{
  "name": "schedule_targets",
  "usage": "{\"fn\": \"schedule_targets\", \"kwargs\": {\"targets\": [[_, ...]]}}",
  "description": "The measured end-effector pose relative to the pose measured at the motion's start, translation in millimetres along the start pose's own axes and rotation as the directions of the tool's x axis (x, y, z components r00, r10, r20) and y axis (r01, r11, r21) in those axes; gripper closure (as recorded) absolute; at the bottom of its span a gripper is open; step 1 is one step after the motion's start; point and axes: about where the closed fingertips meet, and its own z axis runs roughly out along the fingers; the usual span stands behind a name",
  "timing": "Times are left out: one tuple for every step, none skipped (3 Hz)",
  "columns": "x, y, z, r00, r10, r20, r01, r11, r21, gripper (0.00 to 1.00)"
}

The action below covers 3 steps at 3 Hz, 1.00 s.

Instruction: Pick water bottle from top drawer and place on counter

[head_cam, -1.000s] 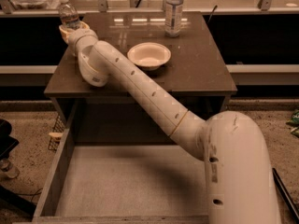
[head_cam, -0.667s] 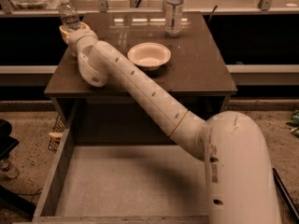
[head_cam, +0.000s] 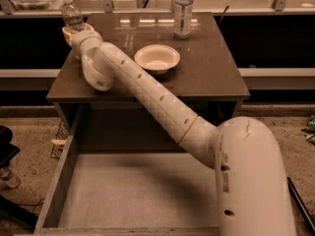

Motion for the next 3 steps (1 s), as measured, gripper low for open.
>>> {"fn": "schedule_targets", "kwargs": {"targets": [[-0.3,0.0,0.0,1.000,0.000,0.000,0.000,1.0000,0.000,0.59],[-0.7,0.1,0.0,1.000,0.000,0.000,0.000,1.0000,0.000,0.36],[-0.8,0.1,0.1,1.000,0.000,0.000,0.000,1.0000,0.000,0.13]]}}
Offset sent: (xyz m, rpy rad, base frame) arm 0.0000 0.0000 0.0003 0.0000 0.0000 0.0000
